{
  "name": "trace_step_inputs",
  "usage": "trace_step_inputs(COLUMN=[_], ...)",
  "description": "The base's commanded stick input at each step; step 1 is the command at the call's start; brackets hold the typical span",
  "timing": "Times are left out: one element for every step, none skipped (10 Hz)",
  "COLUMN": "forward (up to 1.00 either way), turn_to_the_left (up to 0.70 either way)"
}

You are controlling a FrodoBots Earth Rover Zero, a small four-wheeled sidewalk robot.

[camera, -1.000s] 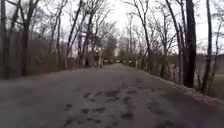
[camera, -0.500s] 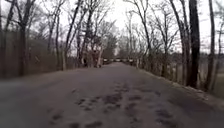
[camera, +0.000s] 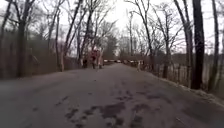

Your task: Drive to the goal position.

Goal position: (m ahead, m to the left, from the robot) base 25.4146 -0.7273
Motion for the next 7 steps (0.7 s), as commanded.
trace_step_inputs(forward=[0.7,0.7,0.7,0.7,0.7,0.7,0.7], turn_to_the_left=[-0.2,-0.31,0.0,0.0,0.0,0.0,0.0])
